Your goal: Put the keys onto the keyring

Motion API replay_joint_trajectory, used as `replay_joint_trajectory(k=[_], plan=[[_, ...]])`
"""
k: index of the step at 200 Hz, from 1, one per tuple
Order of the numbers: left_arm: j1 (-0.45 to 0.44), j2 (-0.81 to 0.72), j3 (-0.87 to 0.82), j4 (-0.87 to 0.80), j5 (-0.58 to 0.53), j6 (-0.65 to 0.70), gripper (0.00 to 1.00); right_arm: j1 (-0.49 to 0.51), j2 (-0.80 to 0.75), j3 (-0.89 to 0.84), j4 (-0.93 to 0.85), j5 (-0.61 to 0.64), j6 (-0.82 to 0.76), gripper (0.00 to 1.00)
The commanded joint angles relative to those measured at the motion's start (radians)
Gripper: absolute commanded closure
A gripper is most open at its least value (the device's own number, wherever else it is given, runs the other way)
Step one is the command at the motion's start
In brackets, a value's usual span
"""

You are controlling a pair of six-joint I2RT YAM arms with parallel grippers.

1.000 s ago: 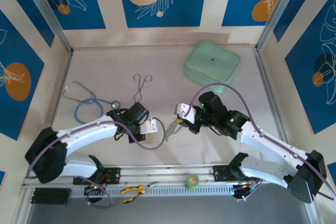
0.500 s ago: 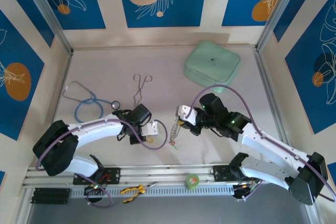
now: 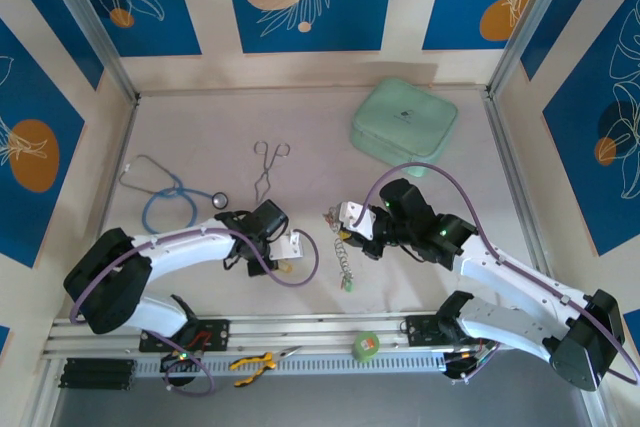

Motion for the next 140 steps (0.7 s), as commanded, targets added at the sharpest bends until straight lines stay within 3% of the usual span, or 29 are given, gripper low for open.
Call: replay_joint_trajectory(k=[1, 58, 140], plan=[[0.009, -0.022, -0.006, -0.016, 0.026, 0.019, 0.96, 0.002, -0.022, -0.004, 0.000, -0.017, 0.012, 1.00], [0.015, -0.113, -0.010, -0.017, 0.042, 0.022, 1.00, 0.004, -0.022, -0.003, -0.007, -0.018, 0.008, 1.00], [0.011, -0.518, -0.052, 0.176, 0.162, 0.163, 1.00, 0.050, -0.024, -0.013, 0.017, -0.087, -0.034, 1.00]])
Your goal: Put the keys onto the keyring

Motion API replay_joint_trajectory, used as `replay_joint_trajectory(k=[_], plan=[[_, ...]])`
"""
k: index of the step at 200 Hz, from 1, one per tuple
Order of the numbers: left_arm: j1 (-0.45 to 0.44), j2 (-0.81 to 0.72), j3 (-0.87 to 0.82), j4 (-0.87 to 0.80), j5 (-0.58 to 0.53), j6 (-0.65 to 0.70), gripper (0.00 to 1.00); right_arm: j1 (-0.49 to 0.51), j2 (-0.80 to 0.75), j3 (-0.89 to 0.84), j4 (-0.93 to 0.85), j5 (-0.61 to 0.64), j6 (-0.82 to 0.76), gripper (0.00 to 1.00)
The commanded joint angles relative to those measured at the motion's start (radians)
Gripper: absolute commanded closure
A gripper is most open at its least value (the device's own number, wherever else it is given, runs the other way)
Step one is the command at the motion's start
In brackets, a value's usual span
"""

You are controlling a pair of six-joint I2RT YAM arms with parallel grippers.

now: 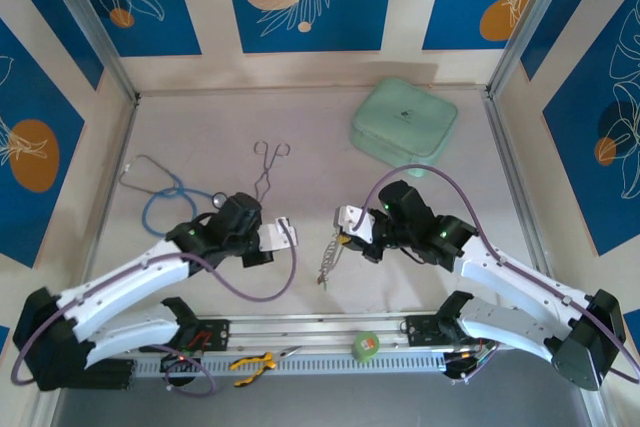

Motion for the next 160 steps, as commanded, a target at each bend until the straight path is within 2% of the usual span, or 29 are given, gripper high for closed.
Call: replay_joint_trajectory(k=[1, 31, 90, 160], plan=[[0.005, -0.074, -0.031, 0.101, 0.080, 0.088, 1.00, 0.021, -0.015, -0.012, 0.032, -0.063, -0.023, 1.00], [0.004, -0.107, -0.055, 0.161, 0.124, 0.171, 1.00, 0.039, 0.016, -0.013, 0.087, -0.111, -0.056, 1.00], [-0.004, -0.174, -0.153, 0.328, 0.228, 0.236, 1.00, 0.062, 0.136, 0.029, 0.157, -0.194, -0.147, 1.00], [-0.036, -0.172, -0.192, 0.376, 0.307, 0.346, 1.00, 0.079, 0.242, 0.071, 0.210, -0.284, -0.175, 1.00]])
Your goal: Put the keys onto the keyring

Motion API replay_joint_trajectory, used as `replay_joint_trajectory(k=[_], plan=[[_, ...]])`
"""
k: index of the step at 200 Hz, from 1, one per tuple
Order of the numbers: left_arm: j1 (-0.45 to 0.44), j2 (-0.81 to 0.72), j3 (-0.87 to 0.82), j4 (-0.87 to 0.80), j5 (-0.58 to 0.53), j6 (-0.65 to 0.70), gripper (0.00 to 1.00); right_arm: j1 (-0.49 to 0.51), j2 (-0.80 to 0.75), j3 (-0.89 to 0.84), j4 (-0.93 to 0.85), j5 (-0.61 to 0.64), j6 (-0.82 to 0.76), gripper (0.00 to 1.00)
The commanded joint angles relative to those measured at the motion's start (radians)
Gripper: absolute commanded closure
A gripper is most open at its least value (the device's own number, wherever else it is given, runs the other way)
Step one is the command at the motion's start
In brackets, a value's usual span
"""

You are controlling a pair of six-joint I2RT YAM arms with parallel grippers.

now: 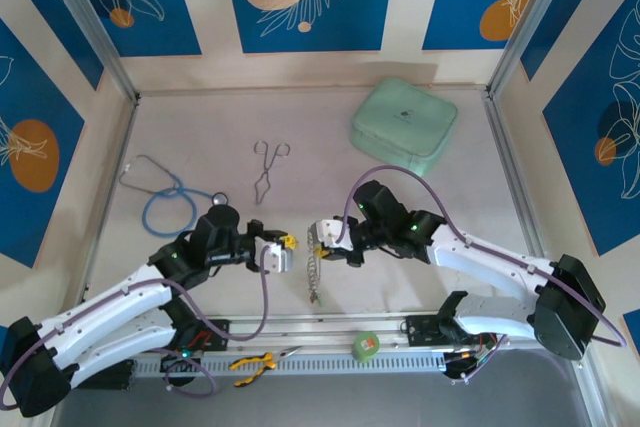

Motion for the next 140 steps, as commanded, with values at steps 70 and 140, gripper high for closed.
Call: replay_joint_trajectory(k=[70, 140], plan=[[-0.031, 0.013, -0.021, 0.037, 0.070, 0.103, 1.00, 0.023, 0.082, 0.067, 0.090, -0.101, -0.011, 1.00], [-0.041, 0.009, -0.021, 0.015, 0.072, 0.132, 1.00, 0.020, 0.093, 0.078, 0.100, -0.085, 0.002, 1.00]])
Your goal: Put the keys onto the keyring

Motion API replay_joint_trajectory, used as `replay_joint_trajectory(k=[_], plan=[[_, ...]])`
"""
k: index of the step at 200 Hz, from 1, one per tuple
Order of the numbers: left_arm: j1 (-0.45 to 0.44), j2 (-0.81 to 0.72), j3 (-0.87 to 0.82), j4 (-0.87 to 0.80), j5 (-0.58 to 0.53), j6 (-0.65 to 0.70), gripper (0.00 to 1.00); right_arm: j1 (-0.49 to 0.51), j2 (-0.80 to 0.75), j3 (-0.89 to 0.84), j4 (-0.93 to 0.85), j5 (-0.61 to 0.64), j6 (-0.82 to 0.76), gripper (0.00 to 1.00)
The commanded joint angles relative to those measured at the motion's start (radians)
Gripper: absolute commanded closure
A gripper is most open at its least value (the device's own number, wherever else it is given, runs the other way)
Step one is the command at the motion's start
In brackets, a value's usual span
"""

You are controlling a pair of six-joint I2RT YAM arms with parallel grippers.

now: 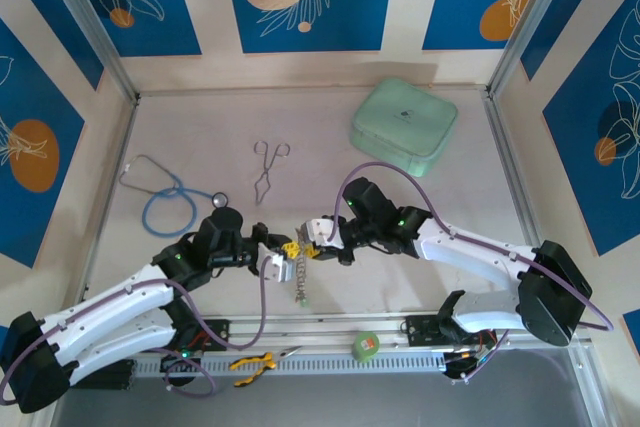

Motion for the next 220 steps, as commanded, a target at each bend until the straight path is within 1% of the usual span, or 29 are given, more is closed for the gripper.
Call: replay_joint_trajectory(k=[1, 42, 152, 220], plan=[[-0.015, -0.007, -0.009, -0.007, 0.039, 0.035, 1.00, 0.003, 0.005, 0.046, 0.036, -0.025, 0.009, 1.00], [-0.025, -0.019, -0.013, -0.027, 0.030, 0.068, 1.00, -0.002, 0.009, 0.055, 0.021, -0.028, 0.012, 1.00], [-0.063, -0.041, -0.022, -0.073, -0.041, 0.142, 1.00, -0.015, 0.007, 0.074, -0.006, -0.030, 0.035, 1.00], [-0.080, -0.043, -0.032, -0.070, -0.079, 0.158, 1.00, -0.026, -0.016, 0.062, 0.025, -0.044, 0.063, 1.00]])
